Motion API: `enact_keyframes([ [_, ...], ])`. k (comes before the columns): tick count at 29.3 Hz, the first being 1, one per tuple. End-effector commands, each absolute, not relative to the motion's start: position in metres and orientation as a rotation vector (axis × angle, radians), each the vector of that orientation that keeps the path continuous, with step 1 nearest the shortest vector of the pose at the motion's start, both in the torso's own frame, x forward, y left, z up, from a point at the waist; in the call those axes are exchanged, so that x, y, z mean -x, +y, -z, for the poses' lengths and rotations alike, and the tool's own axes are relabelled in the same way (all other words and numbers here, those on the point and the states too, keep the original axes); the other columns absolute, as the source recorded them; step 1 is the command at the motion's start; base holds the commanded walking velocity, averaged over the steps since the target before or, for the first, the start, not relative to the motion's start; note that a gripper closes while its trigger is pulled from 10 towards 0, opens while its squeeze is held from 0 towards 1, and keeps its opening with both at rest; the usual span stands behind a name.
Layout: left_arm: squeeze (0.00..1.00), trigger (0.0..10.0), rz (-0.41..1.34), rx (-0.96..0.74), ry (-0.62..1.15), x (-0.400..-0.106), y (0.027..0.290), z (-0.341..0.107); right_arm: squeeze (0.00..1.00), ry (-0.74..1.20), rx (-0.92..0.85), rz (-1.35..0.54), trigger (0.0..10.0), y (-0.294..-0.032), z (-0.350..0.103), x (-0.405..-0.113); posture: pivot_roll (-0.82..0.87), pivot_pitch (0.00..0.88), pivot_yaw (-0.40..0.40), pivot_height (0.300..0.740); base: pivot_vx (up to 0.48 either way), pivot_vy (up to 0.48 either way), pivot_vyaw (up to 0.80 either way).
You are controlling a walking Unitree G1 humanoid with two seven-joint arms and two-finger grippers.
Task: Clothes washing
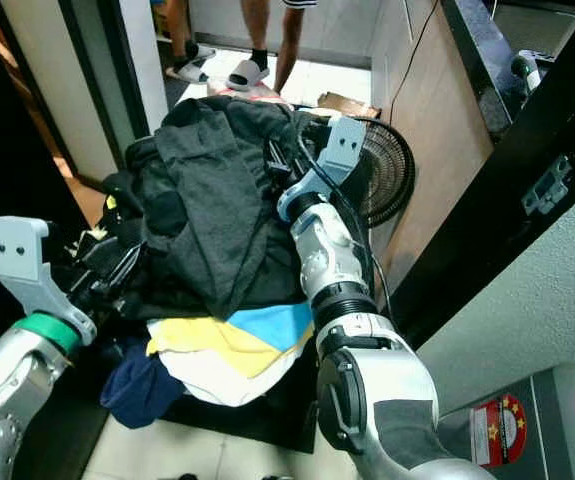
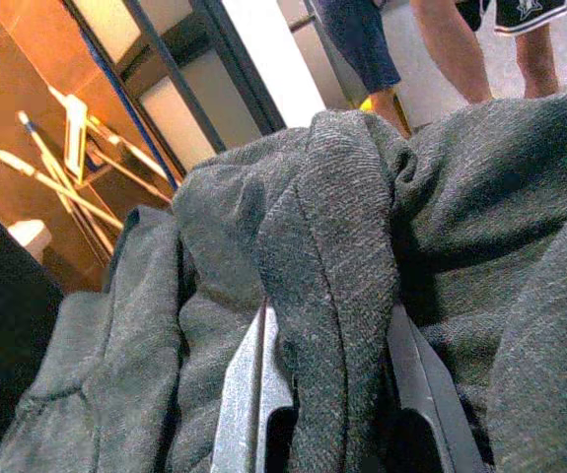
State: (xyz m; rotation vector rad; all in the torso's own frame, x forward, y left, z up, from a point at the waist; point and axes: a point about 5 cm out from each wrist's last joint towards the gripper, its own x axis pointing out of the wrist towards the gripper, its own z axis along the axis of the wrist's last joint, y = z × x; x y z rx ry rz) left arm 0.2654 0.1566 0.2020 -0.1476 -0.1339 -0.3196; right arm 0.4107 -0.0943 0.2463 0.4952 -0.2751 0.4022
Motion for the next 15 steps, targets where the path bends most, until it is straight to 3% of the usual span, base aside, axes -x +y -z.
enact_keyframes([
  [1, 0.00, 10.0, 0.325, 0.160, -0.131, -0.267, 0.156, -0.199, 0.00, -0.343, -0.554, -0.412, 0.0, -0.095, -0.265, -0.410, 0.09, 0.103, 0.040, 0.740, 0.000, 0.000, 0.00],
  [3, 0.00, 10.0, 0.324, 0.164, -0.138, -0.268, 0.157, -0.200, 0.00, -0.383, -0.585, -0.401, 0.0, -0.101, -0.274, -0.410, 0.09, 0.103, 0.040, 0.740, 0.000, 0.000, 0.00],
  [5, 0.00, 10.0, 0.319, 0.181, -0.159, -0.273, 0.158, -0.204, 0.00, -0.537, -0.661, -0.346, 0.0, -0.132, -0.313, -0.408, 0.08, 0.076, 0.046, 0.740, 0.000, 0.000, 0.00],
  [8, 0.00, 10.0, 0.320, 0.183, -0.165, -0.274, 0.159, -0.205, 0.00, -0.602, -0.668, -0.325, 0.0, -0.146, -0.331, -0.406, 0.08, 0.076, 0.046, 0.740, 0.000, 0.000, 0.00],
  [10, 0.00, 10.0, 0.322, 0.188, -0.177, -0.279, 0.159, -0.207, 0.00, -0.779, -0.701, -0.255, 0.0, -0.187, -0.381, -0.396, 0.06, 0.048, 0.057, 0.740, 0.000, 0.000, 0.00],
  [15, 0.00, 10.0, 0.330, 0.189, -0.183, -0.283, 0.157, -0.208, 0.00, -0.924, -0.684, -0.188, 0.0, -0.222, -0.419, -0.381, 0.06, 0.041, 0.060, 0.740, 0.000, 0.000, 0.00],
])
